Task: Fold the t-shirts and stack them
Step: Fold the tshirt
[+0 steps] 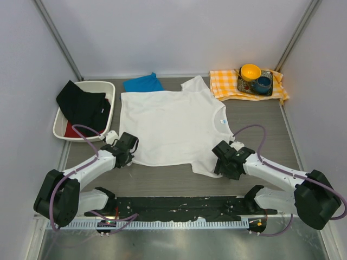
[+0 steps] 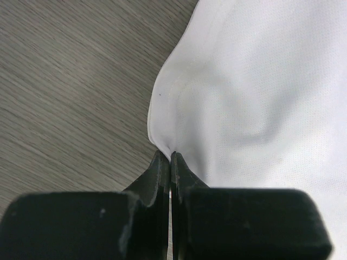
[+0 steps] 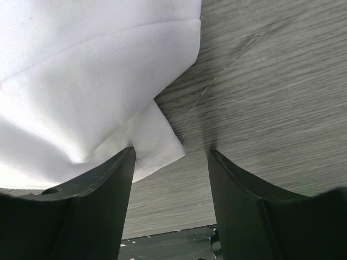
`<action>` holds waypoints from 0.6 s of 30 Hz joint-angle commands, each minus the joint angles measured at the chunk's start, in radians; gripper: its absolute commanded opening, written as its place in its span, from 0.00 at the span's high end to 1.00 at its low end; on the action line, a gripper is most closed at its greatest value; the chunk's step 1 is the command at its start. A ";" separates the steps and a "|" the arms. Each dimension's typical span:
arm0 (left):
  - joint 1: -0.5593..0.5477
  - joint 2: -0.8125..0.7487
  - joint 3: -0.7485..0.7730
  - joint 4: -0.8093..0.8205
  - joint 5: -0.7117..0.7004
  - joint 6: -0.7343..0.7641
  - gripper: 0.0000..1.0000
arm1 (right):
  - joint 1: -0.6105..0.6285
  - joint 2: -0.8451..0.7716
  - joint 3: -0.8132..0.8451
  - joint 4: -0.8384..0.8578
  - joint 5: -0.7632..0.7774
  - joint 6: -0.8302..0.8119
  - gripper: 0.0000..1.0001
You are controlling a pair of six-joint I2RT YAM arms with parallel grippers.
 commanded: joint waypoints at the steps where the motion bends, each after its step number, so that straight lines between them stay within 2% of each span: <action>1: 0.009 -0.007 0.022 -0.004 -0.034 0.010 1.00 | 0.005 0.045 -0.027 0.075 0.027 0.000 0.40; 3: 0.012 -0.010 0.022 -0.005 -0.034 0.011 1.00 | 0.006 0.062 -0.018 0.076 0.042 -0.003 0.42; 4: 0.013 -0.011 0.020 -0.007 -0.034 0.011 1.00 | 0.006 0.070 -0.017 0.076 0.048 -0.008 0.49; 6: 0.016 -0.021 0.020 -0.011 -0.035 0.014 1.00 | 0.006 0.082 -0.010 0.079 0.047 -0.011 0.57; 7: 0.016 -0.027 0.017 -0.016 -0.035 0.016 1.00 | 0.006 0.087 -0.007 0.078 0.047 -0.014 0.68; 9: 0.018 -0.045 0.013 -0.025 -0.038 0.014 1.00 | 0.006 0.094 -0.004 0.076 0.047 -0.015 0.81; 10: 0.019 -0.051 0.010 -0.028 -0.041 0.016 1.00 | 0.006 0.094 -0.003 0.075 0.050 -0.015 0.97; 15: 0.024 -0.094 0.002 -0.060 -0.046 0.018 1.00 | 0.008 0.061 -0.009 0.047 0.059 -0.006 0.99; 18: 0.024 -0.137 0.005 -0.085 -0.034 0.019 1.00 | 0.023 0.007 0.000 -0.028 0.068 0.005 0.99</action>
